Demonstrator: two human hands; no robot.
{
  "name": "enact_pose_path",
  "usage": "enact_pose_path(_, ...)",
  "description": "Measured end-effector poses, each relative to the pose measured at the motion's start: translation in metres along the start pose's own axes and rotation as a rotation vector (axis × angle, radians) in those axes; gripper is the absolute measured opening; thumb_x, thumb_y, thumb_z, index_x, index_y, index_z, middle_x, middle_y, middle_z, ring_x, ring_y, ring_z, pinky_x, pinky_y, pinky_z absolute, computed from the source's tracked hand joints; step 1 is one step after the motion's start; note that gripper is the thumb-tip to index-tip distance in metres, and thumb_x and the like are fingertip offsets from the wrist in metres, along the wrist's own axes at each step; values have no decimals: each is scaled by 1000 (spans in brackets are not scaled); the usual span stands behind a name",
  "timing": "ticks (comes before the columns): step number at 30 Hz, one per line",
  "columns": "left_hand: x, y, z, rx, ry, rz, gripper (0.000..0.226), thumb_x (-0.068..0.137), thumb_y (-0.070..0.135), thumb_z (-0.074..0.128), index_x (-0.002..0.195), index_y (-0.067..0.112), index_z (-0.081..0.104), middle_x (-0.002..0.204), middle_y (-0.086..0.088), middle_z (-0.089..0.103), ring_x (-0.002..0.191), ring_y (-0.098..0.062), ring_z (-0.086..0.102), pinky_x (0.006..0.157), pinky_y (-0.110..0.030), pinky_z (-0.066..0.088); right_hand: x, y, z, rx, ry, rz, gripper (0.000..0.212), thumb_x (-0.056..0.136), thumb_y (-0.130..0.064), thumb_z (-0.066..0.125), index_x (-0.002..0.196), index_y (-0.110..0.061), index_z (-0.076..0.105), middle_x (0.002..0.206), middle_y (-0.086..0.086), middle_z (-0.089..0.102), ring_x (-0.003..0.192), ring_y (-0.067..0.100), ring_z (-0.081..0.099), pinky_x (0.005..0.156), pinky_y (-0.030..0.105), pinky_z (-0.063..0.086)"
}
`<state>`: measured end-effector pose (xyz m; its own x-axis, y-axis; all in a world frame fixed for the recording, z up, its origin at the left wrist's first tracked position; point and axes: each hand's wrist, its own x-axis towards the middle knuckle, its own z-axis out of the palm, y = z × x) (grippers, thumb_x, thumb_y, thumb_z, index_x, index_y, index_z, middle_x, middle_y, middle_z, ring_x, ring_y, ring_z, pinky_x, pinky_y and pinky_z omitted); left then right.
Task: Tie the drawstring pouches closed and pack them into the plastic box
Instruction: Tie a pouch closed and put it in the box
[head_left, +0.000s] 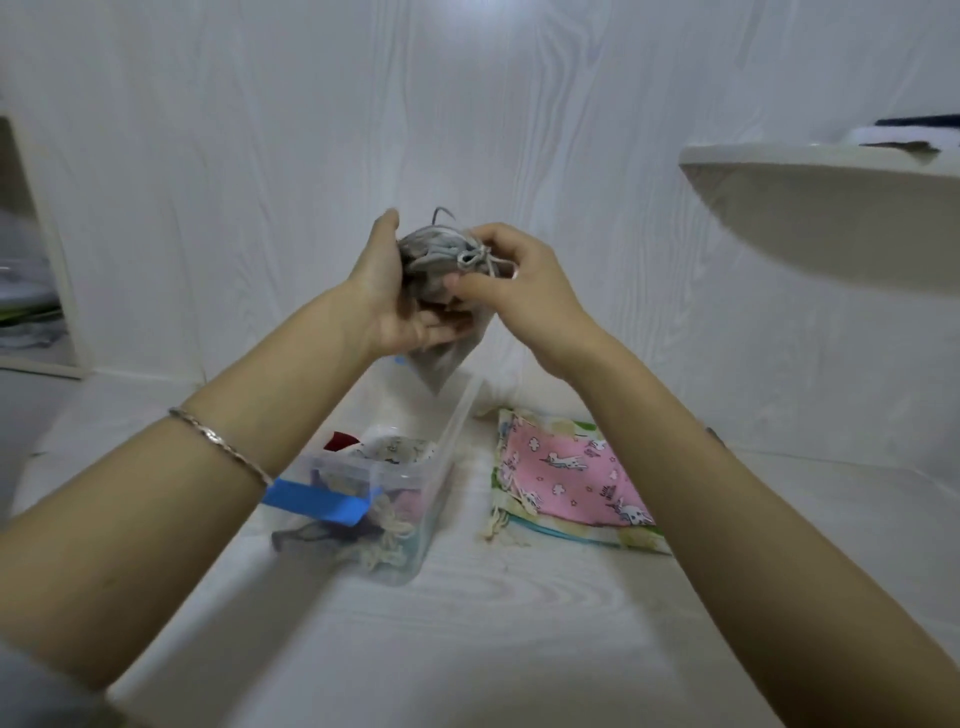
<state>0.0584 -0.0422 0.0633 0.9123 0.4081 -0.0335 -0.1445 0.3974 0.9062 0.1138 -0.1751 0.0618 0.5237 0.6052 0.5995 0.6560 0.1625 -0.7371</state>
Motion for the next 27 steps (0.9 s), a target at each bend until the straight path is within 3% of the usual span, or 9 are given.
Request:
enact_pose_path(6, 39, -17, -29, -91, 111, -146, 74, 92, 64, 26, 122, 6, 60, 121, -22, 63, 110, -40, 60, 101, -58, 41, 27, 41, 20, -66, -88, 158, 24, 77, 3, 70, 86, -18, 64, 79, -2, 62, 69, 5, 57, 66, 15, 48)
enact_pose_path(10, 51, -23, -59, -70, 43, -315, 64, 100, 50, 19, 120, 4, 58, 114, -21, 63, 111, -37, 58, 102, -67, 34, 32, 53, 30, -210, -220, 127, 21, 77, 4, 68, 92, -9, 65, 80, -1, 62, 68, 4, 54, 64, 14, 44)
enact_pose_path(13, 34, -17, -76, 343, 25, -377, 54, 102, 46, 27, 129, 5, 48, 118, -24, 56, 94, -36, 63, 82, -57, 52, 26, 64, 47, -433, -460, 82, 21, 78, -6, 71, 97, -11, 66, 85, -3, 63, 73, 8, 55, 72, 25, 45)
enact_pose_path(16, 9, -10, -79, 1137, 170, -176, 42, 100, 25, 47, 134, 2, 46, 129, -18, 51, 112, -35, 57, 84, -44, 51, 13, 65, 66, -623, -756, 93, 19, 81, -14, 73, 100, -16, 70, 86, -4, 67, 73, 5, 56, 74, 28, 48)
enact_pose_path(19, 1, -11, -84, 1552, -65, -37, 26, 92, 8, 52, 112, 10, 67, 108, -2, 60, 97, -16, 55, 90, -31, 47, 16, 47, 64, -369, -1026, 439, 17, 90, -26, 66, 99, -13, 74, 92, 1, 74, 85, 8, 66, 90, 29, 53)
enact_pose_path(21, 5, -17, -90, 1551, -230, -160, 23, 88, 5, 56, 103, 19, 67, 109, -5, 65, 96, -15, 60, 91, -28, 49, 34, 50, 62, -290, -895, 550, 27, 94, -28, 60, 100, -5, 73, 94, 5, 75, 90, 13, 69, 93, 29, 53)
enact_pose_path(23, 13, -26, -96, 1536, -381, -377, 34, 88, 9, 60, 117, 25, 59, 119, -4, 62, 110, -17, 59, 98, -30, 49, 54, 68, 70, -537, -793, 509, 23, 93, -23, 60, 99, -4, 72, 101, 9, 73, 96, 19, 68, 90, 31, 54)
enact_pose_path(25, 25, -35, -100, 1598, -525, -607, 51, 89, 14, 62, 137, 26, 49, 132, -3, 56, 121, -20, 53, 105, -35, 45, 62, 92, 89, -961, -874, 486, 29, 90, -22, 63, 114, -5, 66, 117, 10, 66, 102, 24, 62, 90, 34, 53)
enact_pose_path(27, 34, -45, -98, 1671, -608, -735, 56, 89, 14, 63, 141, 25, 45, 143, -4, 47, 129, -24, 48, 108, -41, 42, 63, 113, 108, -1235, -989, 561, 45, 91, -26, 62, 129, -5, 55, 126, 8, 58, 112, 27, 58, 96, 39, 50)
